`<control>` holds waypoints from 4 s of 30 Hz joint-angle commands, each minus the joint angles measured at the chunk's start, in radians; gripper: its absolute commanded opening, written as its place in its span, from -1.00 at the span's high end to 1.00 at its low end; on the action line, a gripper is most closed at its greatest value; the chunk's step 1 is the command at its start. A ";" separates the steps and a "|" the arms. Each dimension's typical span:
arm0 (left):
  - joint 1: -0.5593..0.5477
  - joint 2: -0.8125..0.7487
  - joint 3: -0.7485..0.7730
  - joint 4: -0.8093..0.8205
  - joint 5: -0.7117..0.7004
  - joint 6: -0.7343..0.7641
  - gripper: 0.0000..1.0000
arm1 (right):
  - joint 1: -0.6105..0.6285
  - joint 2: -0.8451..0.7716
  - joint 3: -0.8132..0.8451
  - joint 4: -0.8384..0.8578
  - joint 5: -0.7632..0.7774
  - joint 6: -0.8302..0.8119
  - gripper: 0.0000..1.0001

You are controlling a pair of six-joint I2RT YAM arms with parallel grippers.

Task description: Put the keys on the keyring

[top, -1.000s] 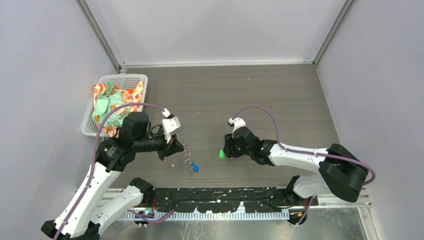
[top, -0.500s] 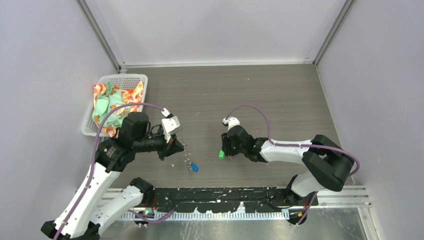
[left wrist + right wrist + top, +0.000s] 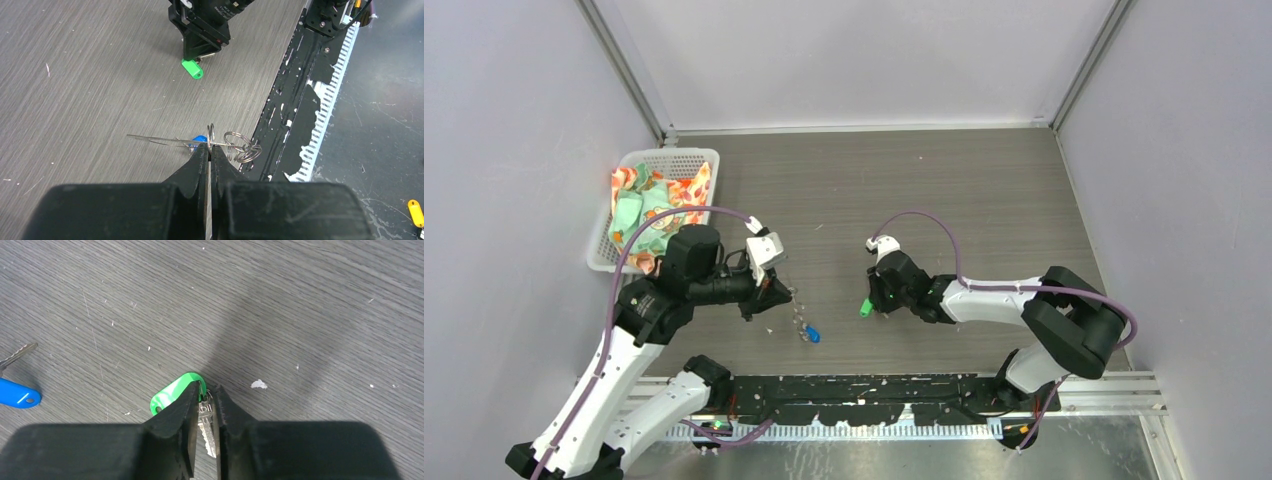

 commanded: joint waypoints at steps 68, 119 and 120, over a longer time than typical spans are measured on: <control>0.003 -0.044 -0.039 0.065 0.021 0.079 0.99 | 0.411 -0.362 0.361 -0.457 0.188 -0.369 0.99; 0.003 -0.004 0.008 0.052 0.020 -0.008 0.99 | 0.119 -0.236 -0.249 0.254 0.056 0.020 0.24; 0.003 -0.004 0.010 0.052 0.018 -0.007 0.99 | 0.114 -0.220 -0.243 0.258 0.038 0.018 0.26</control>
